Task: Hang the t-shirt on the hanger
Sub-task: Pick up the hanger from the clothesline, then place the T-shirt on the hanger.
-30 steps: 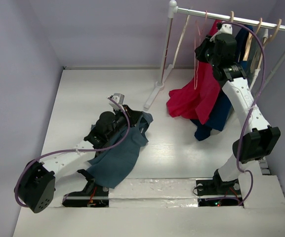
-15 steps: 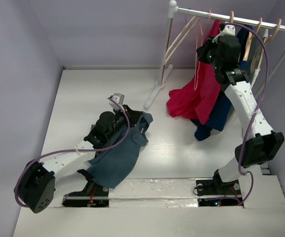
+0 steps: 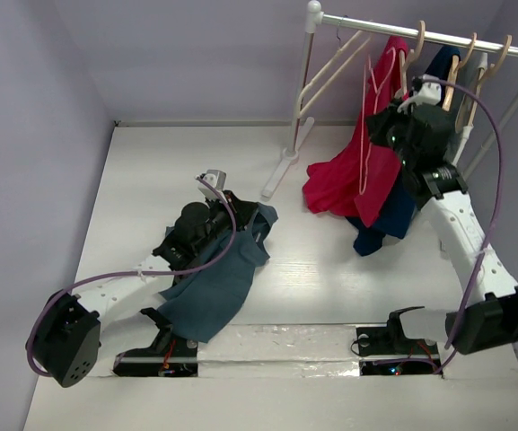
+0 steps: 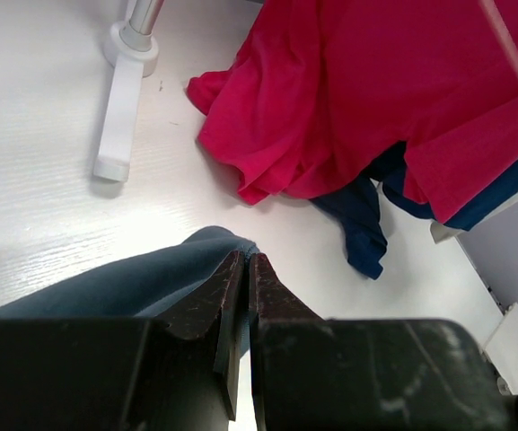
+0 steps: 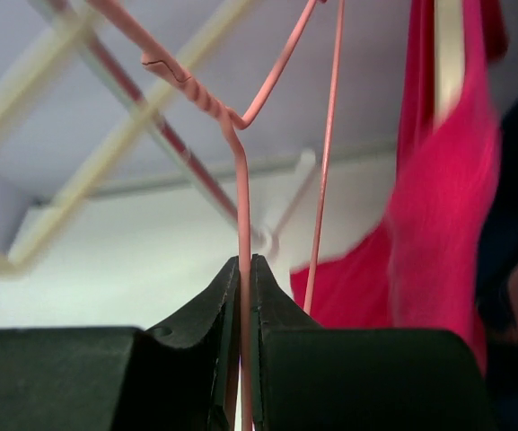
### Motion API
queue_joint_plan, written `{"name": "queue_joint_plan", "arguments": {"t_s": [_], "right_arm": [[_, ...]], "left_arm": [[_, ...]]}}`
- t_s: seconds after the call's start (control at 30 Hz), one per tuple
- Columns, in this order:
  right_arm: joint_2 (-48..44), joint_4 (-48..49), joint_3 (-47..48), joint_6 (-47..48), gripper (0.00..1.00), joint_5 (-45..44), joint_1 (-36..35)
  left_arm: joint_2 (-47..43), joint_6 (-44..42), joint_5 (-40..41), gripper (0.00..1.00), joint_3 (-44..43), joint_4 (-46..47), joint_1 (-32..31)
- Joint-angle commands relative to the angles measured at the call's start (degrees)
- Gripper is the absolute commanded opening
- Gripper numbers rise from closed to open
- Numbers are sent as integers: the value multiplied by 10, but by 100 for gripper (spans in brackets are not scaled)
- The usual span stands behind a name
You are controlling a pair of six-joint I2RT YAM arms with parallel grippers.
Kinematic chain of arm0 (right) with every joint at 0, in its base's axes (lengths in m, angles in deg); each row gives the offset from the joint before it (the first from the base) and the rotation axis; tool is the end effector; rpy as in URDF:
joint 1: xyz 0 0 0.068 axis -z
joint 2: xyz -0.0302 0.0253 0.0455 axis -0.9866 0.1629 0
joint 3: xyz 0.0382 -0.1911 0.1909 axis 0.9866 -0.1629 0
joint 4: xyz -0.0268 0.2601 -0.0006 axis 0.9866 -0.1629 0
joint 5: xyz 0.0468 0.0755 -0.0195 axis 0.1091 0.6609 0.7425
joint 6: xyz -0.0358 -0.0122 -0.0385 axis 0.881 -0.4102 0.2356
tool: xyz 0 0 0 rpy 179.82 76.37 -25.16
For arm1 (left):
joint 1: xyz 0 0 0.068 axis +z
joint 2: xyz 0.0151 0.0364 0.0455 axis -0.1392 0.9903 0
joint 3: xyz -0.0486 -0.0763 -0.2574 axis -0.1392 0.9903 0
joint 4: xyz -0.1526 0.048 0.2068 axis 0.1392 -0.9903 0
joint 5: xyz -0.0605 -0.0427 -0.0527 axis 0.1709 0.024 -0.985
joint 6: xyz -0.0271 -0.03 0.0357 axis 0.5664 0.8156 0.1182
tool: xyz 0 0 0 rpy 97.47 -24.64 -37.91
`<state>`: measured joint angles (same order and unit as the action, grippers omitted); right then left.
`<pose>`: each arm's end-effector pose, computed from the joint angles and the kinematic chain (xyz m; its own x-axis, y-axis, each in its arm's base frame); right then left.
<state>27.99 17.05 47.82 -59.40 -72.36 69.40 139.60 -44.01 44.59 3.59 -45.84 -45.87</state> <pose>0.2900 0.0557 0.4427 -0.1310 0.3099 -0.9417 -0.1067 0.9400 0.3242 0.1942 -0.1526 0.2703 -0.2955 -0.3731 -0.8795 0.5719 0.6683 -0.4757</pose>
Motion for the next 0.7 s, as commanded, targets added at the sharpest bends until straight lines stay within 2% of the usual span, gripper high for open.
{"name": "queue_joint_plan", "arguments": {"t_s": [0.0, 0.23, 0.4, 0.53, 0.67], "right_arm": [[-62, 34, -72, -24, 0, 26, 1], [-203, 11, -230, -63, 0, 130, -30], [-301, -41, -327, -95, 0, 212, -113], [-387, -110, -364, -113, 0, 220, -170], [-462, -175, -371, -135, 0, 251, -170]], "left_arm": [[2, -9, 6, 0, -33, 18, -2], [21, -18, 17, 0, -51, 16, -2], [50, -26, 17, 0, -77, 15, -2], [71, -33, 46, 0, -100, 7, -2], [95, -34, 50, 0, -124, 1, -2]]}}
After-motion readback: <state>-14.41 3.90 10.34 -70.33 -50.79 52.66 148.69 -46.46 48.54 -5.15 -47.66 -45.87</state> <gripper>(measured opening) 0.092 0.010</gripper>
